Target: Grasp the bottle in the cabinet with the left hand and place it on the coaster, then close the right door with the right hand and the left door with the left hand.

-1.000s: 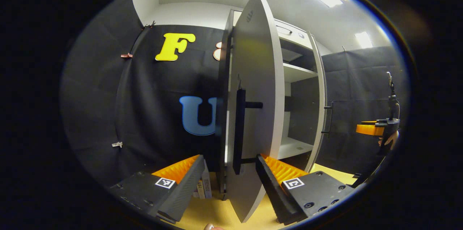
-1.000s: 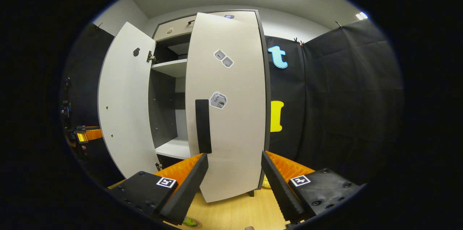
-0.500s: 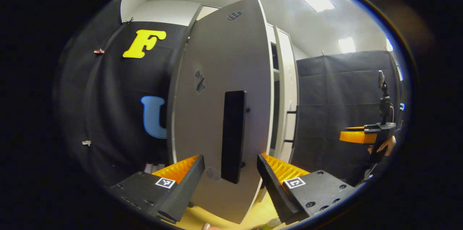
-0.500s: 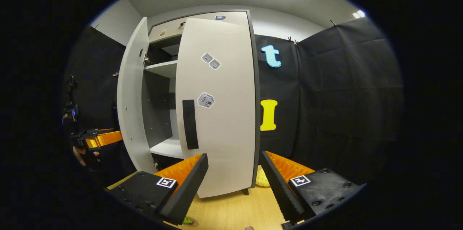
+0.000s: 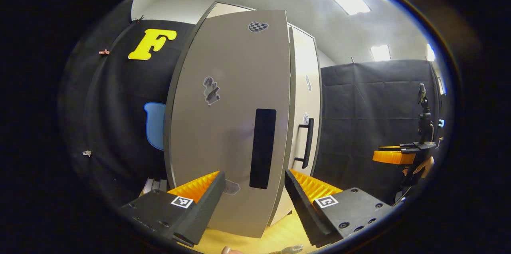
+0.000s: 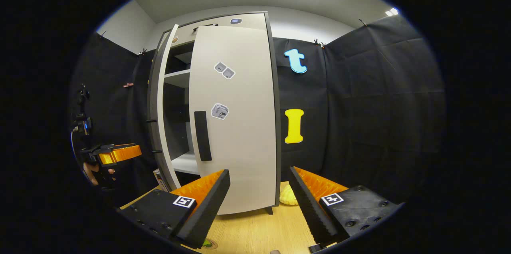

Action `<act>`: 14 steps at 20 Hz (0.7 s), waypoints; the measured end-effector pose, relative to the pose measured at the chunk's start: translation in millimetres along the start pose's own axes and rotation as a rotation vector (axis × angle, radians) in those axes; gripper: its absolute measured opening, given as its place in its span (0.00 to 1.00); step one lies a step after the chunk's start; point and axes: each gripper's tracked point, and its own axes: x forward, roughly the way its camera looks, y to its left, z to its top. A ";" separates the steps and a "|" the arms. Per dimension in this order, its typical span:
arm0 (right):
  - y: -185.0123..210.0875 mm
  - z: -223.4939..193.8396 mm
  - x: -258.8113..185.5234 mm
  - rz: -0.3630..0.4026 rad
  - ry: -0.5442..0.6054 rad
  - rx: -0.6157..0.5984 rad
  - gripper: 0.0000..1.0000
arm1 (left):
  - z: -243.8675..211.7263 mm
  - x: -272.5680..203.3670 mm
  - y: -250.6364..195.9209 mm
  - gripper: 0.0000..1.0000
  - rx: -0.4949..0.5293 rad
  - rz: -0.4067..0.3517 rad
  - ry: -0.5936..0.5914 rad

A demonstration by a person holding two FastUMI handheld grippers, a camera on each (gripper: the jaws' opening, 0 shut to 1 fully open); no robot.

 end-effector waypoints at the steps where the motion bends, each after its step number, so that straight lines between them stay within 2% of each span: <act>1: 1.4 -0.7 1.6 0.011 0.002 -0.001 0.98 | -0.3 -2.2 0.0 0.95 -0.005 0.007 0.002; 9: 21.5 0.5 17.7 0.087 0.001 -0.015 0.99 | 8.3 -15.7 2.5 0.95 -0.019 0.062 -0.012; 14: 29.2 7.4 20.2 0.125 -0.011 0.009 0.99 | 12.4 -25.9 -2.5 0.95 0.029 0.089 -0.012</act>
